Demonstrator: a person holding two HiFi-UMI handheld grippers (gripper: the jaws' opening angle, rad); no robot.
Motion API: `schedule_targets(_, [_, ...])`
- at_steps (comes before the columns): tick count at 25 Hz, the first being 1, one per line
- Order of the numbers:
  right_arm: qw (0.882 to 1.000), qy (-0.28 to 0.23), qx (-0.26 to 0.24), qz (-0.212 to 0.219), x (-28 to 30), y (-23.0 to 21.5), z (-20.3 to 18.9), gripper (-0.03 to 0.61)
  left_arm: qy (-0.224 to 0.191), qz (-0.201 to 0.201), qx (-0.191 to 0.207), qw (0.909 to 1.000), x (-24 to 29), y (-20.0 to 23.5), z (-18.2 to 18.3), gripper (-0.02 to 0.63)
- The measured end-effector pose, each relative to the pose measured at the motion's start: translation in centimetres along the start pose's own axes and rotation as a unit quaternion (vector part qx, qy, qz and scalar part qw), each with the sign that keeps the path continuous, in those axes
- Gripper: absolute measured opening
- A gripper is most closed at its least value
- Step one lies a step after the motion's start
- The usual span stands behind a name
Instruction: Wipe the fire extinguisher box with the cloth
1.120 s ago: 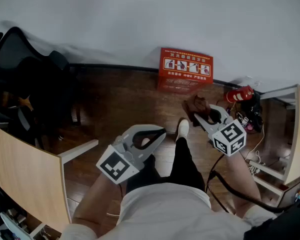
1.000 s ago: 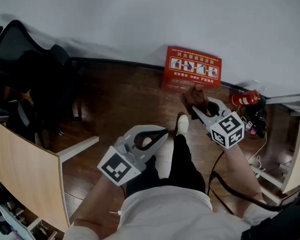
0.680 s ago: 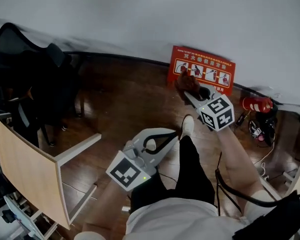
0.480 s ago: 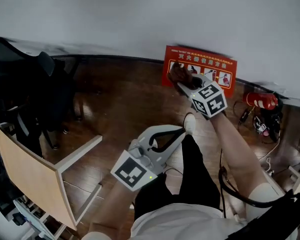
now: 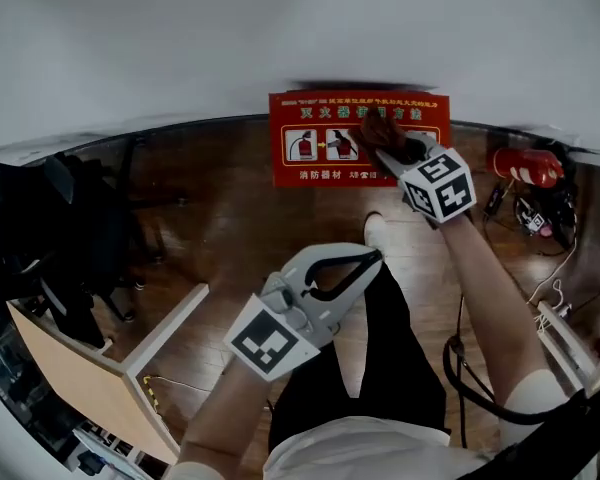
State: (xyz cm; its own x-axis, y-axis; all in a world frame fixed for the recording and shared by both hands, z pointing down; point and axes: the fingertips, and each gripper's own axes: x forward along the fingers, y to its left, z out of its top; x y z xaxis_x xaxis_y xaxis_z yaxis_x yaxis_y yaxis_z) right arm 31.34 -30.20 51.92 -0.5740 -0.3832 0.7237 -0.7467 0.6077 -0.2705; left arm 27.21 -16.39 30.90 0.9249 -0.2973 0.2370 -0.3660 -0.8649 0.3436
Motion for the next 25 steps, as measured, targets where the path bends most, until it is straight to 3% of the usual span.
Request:
schedule_targets(4, [0.998,-0.023,0.046,-0.023,-3.4,-3.4,-1.6,0.120,0.005,-0.039,-0.002,0.9992,2.1,-0.5,0.1,0.000])
schedule_targets(14, [0.988,-0.094,0.122,-0.022,-8.7,-10.1,-4.7,0.120,0.035,-0.095,-0.016,0.9948,8.9,-2.2,-0.7,0.000])
schedule_targets(16, [0.980,-0.122,0.158,0.000,-9.0,-10.7,-5.7,0.120,0.031,-0.099,-0.035,0.9940,9.8,-2.6,-0.7,0.000])
schedule_targets(20, [0.952,-0.168,0.247,0.075,-7.6,-11.7,-8.6,0.120,0.052,-0.124,-0.039,0.9901,11.8,-3.3,-2.0,0.000])
schedule_targets(22, [0.940,-0.172,0.275,0.102,-5.9,-12.2,-10.4,0.120,0.053,-0.135,-0.043,0.9885,13.0,-3.6,-2.4,0.000])
schedule_targets(25, [0.934,-0.151,0.298,0.126,-2.2,-12.8,-13.7,0.120,0.059,-0.157,-0.053,0.9845,14.5,-4.5,-3.5,0.000])
